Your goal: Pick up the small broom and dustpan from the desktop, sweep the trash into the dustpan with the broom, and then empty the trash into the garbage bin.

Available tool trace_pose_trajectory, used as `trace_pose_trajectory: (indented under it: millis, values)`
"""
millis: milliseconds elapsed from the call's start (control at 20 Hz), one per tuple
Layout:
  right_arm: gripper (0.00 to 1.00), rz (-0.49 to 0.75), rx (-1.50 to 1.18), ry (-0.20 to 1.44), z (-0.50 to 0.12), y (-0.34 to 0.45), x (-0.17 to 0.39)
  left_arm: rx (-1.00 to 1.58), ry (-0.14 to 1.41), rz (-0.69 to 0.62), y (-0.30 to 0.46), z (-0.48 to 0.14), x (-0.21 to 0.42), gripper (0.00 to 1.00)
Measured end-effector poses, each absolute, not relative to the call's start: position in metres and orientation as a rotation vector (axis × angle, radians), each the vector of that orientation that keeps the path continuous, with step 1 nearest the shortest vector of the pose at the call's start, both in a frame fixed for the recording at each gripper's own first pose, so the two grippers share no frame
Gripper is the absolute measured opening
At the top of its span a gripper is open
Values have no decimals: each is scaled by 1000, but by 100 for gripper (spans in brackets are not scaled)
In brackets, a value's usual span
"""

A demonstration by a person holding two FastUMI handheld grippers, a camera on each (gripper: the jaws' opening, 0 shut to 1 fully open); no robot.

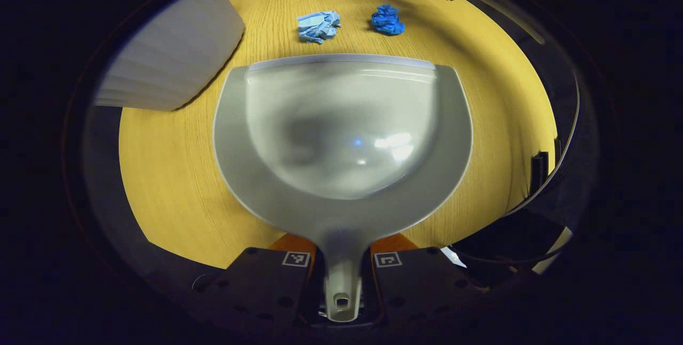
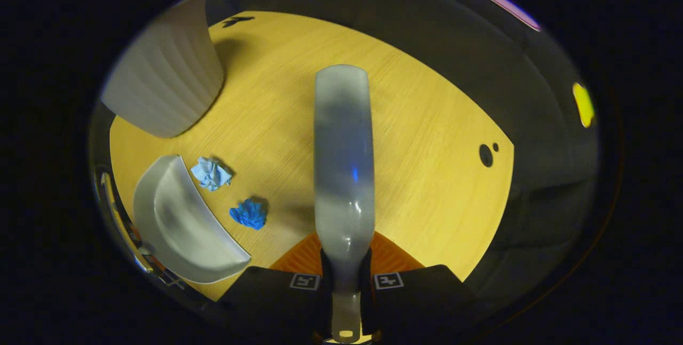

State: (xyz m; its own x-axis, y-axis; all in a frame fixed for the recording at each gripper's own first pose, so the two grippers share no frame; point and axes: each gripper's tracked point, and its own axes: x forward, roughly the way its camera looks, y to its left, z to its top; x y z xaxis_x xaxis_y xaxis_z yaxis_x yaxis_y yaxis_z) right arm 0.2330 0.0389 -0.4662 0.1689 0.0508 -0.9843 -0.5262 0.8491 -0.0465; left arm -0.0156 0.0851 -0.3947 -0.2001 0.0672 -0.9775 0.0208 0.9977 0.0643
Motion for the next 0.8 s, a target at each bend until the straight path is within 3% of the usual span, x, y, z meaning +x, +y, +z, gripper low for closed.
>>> trace_pose_trajectory:
  millis: [200, 400, 800]
  values:
    - [23, 601, -688, 1422, -503, 59, 208, 70, 1774, 50, 84, -395, -16, 27]
    - [22, 761, -835, 1425, -495, 86, 197, 82, 1770, 25, 85, -394, -17, 27]
    - [23, 1156, -617, 1692, -468, 104, 115, 186, 1696, -84, 84, -391, -11, 27]
